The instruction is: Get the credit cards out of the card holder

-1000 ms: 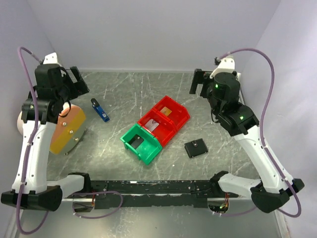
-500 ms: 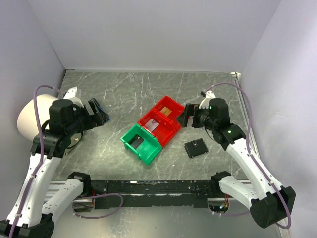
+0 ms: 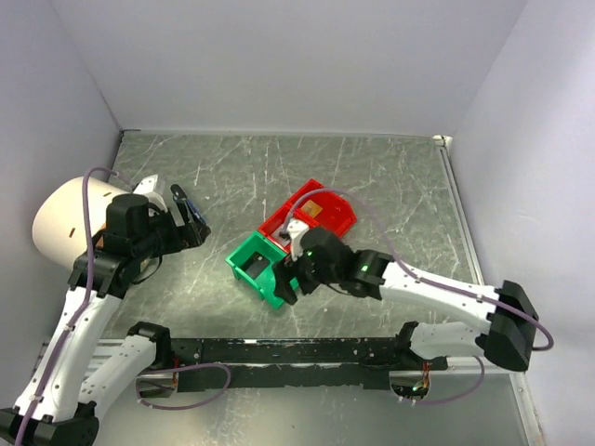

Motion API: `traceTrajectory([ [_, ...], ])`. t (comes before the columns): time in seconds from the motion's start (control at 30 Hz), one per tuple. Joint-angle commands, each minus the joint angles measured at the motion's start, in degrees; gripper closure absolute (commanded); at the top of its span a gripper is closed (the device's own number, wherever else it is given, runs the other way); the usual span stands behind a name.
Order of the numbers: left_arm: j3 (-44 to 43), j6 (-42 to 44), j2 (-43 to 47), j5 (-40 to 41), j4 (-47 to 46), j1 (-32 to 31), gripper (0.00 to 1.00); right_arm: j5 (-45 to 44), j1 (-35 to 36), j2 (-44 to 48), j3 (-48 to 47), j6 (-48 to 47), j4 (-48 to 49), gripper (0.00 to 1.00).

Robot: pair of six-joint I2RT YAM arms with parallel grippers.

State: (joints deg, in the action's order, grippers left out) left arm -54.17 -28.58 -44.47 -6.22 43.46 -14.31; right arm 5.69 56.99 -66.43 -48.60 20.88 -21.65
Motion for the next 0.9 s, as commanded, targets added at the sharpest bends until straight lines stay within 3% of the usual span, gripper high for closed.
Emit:
traceTrajectory([
  [0.0, 0.9, 0.24, 3.41, 4.31, -1.85, -0.53, 0.05, -7.73, 7.24, -4.81, -0.55, -1.02, 4.68, 0.21],
  [0.13, 1.1, 1.35, 5.92, 5.68, -1.34, -0.57, 0.05, -20.69, 9.77, -8.91, -1.25, 2.9, 4.3, 0.3],
  [0.3, 0.92, 3.02, 7.15, 6.69, -0.95, -0.66, 0.05, -28.72, 9.71, -10.41, -3.18, 1.59, 4.99, 0.33],
  [0.47, 1.81, 4.78, 7.32, 6.82, -3.95, -0.71, 0.05, -26.54, 2.7, -10.78, -4.61, 0.97, 4.13, 0.32],
  [0.7, 11.13, 3.44, 11.16, 9.63, -10.5, -0.72, 0.05, -18.16, -10.07, -13.03, -6.24, -4.17, 3.69, 0.33],
  [0.87, 12.62, 2.98, 14.07, 11.13, -10.69, -0.72, 0.05, -22.64, -13.66, -14.47, -8.14, -8.09, 3.77, 0.33],
])
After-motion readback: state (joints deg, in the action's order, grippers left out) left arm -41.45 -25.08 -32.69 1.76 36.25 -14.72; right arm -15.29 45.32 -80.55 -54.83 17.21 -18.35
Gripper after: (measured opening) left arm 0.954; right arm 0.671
